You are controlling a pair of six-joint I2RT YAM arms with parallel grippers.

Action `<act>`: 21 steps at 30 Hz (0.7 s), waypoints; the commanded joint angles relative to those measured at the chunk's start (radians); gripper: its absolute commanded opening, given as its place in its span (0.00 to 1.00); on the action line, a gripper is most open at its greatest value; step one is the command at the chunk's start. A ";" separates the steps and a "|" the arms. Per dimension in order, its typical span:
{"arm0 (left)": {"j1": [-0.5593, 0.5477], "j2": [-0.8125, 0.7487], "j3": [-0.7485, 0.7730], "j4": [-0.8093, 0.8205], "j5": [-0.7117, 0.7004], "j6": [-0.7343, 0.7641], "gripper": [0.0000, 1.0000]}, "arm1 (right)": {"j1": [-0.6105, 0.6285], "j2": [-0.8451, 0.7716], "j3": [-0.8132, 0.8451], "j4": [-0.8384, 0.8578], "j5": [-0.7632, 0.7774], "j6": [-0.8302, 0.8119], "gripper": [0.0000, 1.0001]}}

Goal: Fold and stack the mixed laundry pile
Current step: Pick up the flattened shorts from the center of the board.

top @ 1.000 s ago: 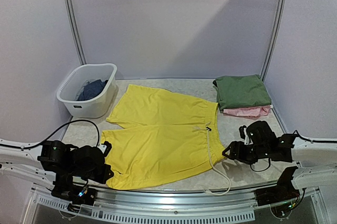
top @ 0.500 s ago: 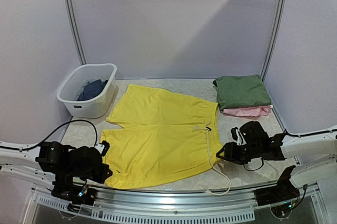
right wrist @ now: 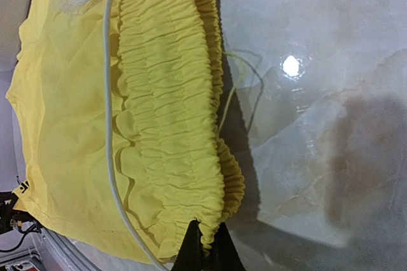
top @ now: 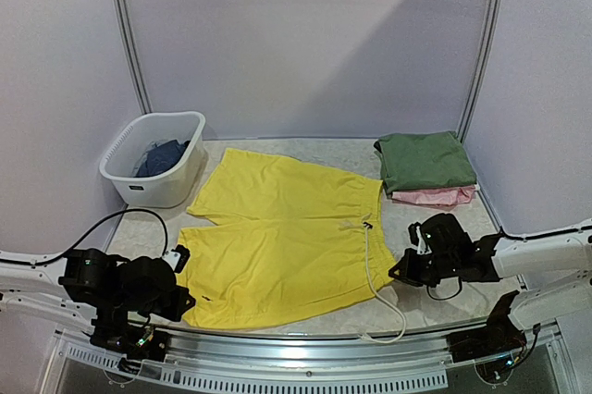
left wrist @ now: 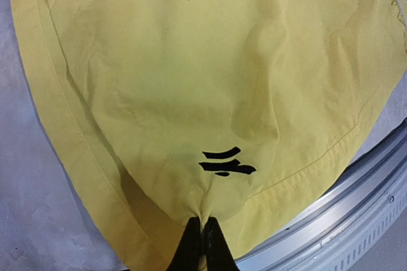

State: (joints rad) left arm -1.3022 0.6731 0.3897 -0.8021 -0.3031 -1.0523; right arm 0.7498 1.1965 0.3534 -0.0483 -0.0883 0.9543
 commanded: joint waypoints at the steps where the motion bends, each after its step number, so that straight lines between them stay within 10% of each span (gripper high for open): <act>1: -0.014 0.007 0.020 -0.006 0.003 0.022 0.00 | 0.005 -0.121 0.022 -0.200 0.051 -0.031 0.00; 12: -0.025 0.152 0.163 0.096 0.135 0.061 0.00 | 0.005 -0.407 0.081 -0.625 0.132 -0.039 0.00; 21: -0.005 0.276 0.418 -0.166 -0.122 0.124 0.00 | 0.004 -0.452 0.214 -0.684 0.198 -0.045 0.00</act>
State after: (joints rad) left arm -1.3102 0.9173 0.7128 -0.8291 -0.2882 -0.9718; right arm 0.7509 0.7506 0.4759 -0.6743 0.0456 0.9184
